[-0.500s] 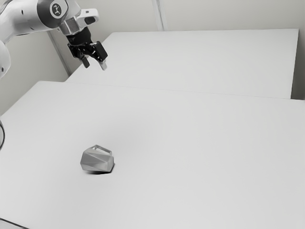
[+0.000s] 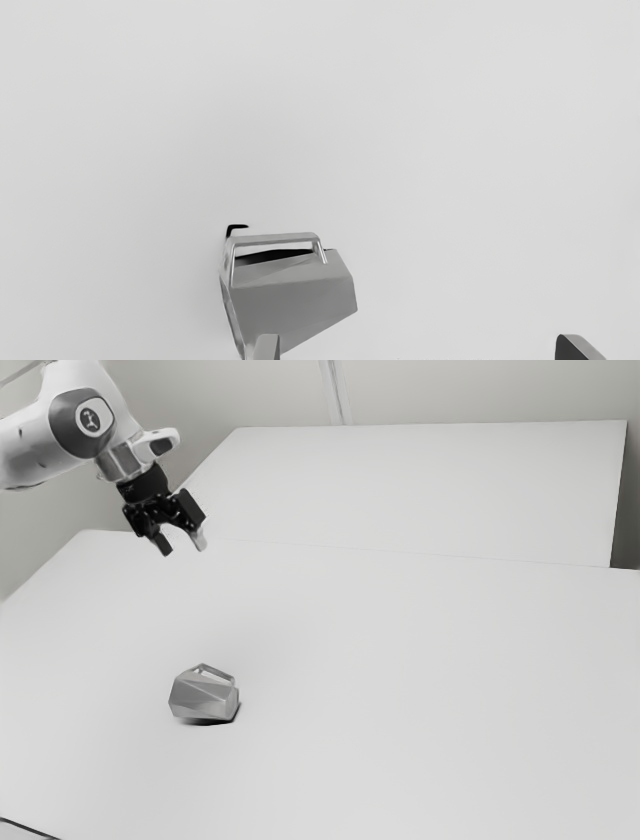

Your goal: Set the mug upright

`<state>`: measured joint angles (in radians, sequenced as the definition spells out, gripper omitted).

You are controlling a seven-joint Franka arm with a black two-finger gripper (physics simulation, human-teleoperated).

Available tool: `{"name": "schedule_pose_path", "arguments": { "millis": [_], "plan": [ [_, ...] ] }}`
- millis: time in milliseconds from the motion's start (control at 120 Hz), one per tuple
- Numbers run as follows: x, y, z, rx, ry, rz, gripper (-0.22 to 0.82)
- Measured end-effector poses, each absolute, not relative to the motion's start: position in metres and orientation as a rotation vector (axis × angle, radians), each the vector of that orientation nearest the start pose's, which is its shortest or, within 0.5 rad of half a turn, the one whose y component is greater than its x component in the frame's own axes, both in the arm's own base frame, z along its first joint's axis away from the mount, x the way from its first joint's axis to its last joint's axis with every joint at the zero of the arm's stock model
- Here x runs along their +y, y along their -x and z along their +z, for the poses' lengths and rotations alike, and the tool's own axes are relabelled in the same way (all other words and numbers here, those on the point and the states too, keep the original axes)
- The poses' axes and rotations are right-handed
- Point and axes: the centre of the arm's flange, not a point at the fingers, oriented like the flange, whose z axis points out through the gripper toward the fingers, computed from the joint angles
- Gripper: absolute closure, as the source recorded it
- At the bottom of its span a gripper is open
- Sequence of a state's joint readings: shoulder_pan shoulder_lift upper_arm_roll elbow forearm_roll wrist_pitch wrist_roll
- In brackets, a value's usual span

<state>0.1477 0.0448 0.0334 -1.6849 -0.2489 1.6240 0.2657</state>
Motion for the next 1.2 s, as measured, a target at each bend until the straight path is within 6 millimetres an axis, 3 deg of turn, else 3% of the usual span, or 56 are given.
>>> {"name": "schedule_pose_path", "arguments": {
  "millis": [167, 308, 400, 567, 692, 750, 842, 900, 1008, 1200],
  "plan": [
    [0.141, -0.523, 0.515, -0.209, 3.583, 0.132, 0.0],
    [0.179, -0.481, 0.479, -0.415, 3.699, 0.152, 0.0],
    [0.174, -0.473, 0.453, -0.414, 3.76, 0.179, 0.0],
    [0.152, -0.483, 0.419, -0.275, 3.816, 0.225, 0.0],
    [0.138, -0.485, 0.379, -0.214, 3.86, 0.284, 0.0],
    [0.146, -0.485, 0.366, -0.224, 3.873, 0.274, 0.0],
    [0.183, -0.473, 0.355, -0.318, 3.886, 0.195, 0.0],
    [0.195, -0.465, 0.349, -0.339, 3.893, 0.167, 0.0],
    [0.193, -0.464, 0.342, -0.27, 3.909, 0.145, 0.0],
    [0.188, -0.455, 0.307, -0.274, 3.982, 0.155, 0.0]
  ]
}}
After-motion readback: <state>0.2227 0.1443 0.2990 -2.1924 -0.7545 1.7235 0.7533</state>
